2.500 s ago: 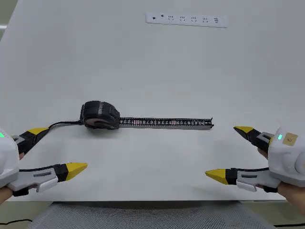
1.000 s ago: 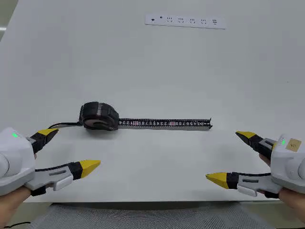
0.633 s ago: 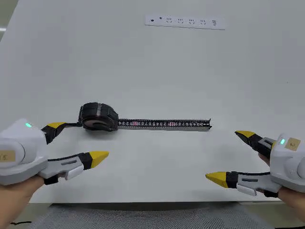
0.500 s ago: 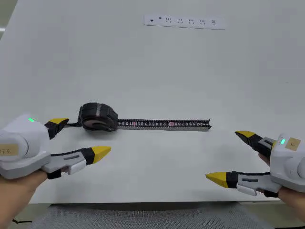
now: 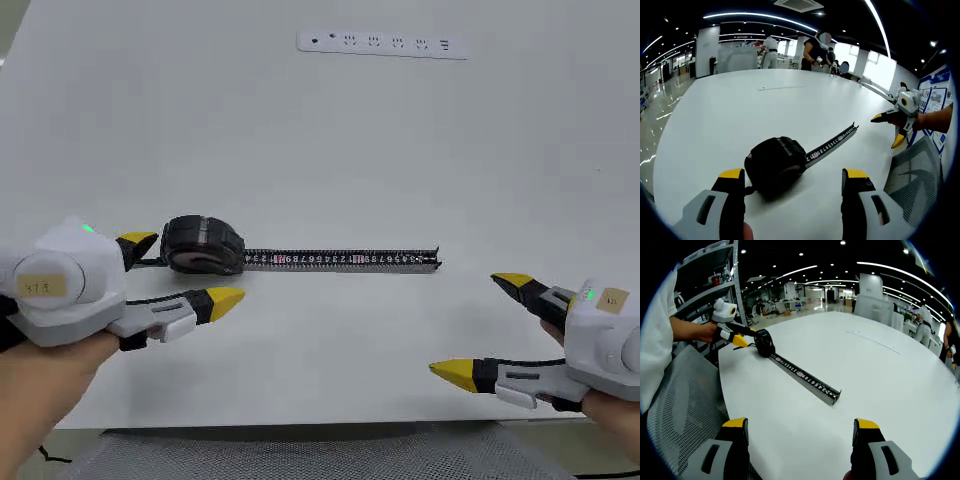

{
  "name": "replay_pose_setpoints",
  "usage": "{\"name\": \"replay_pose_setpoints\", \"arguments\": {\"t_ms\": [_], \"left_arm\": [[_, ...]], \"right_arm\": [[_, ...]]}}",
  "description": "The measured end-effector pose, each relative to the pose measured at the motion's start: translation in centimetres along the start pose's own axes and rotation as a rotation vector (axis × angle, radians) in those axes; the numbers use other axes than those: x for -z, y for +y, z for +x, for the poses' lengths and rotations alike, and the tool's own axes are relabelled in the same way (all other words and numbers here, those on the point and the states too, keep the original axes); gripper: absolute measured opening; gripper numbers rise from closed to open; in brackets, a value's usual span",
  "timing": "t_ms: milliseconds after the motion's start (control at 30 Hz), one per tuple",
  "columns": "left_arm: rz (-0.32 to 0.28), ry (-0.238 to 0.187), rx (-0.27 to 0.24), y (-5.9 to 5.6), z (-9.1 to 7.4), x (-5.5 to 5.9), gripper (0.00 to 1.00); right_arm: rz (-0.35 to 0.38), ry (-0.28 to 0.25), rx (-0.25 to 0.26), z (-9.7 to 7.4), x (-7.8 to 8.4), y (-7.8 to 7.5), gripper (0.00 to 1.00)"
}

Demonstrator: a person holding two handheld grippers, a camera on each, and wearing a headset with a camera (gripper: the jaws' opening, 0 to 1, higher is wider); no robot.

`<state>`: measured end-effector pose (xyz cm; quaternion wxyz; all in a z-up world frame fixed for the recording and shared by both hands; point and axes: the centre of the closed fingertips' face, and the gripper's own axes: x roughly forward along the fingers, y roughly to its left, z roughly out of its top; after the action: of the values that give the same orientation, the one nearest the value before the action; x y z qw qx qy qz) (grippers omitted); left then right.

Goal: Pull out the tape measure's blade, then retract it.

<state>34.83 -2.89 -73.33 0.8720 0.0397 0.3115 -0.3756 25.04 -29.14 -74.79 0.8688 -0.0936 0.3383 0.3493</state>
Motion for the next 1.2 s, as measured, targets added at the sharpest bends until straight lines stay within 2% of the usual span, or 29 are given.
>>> {"name": "replay_pose_setpoints", "arguments": {"t_ms": [500,633,733,867,1000,1200], "left_arm": [[-0.043,0.000,-0.091,0.4,0.8,0.2,0.74],[-0.080,-0.010,-0.124,0.7,1.1,0.0,0.73],[-0.088,-0.008,-0.152,0.9,1.3,0.0,0.71],[-0.134,-0.029,-0.179,1.0,1.5,-0.3,0.72],[-0.112,-0.023,-0.206,0.9,1.7,-0.2,0.74],[-0.127,-0.023,-0.259,1.4,2.0,-0.2,0.71]], "right_arm": [[0.002,0.001,-0.001,0.2,-0.1,-0.3,0.83],[-0.002,0.000,-0.003,0.3,-0.2,-0.6,0.82],[-0.011,0.002,-0.010,0.4,-0.3,-0.8,0.79],[-0.032,0.010,-0.025,0.7,-0.6,-1.2,0.73],[-0.052,0.020,-0.037,0.9,-0.8,-1.9,0.69],[-0.094,0.040,-0.054,1.5,-1.3,-2.7,0.64]]}}
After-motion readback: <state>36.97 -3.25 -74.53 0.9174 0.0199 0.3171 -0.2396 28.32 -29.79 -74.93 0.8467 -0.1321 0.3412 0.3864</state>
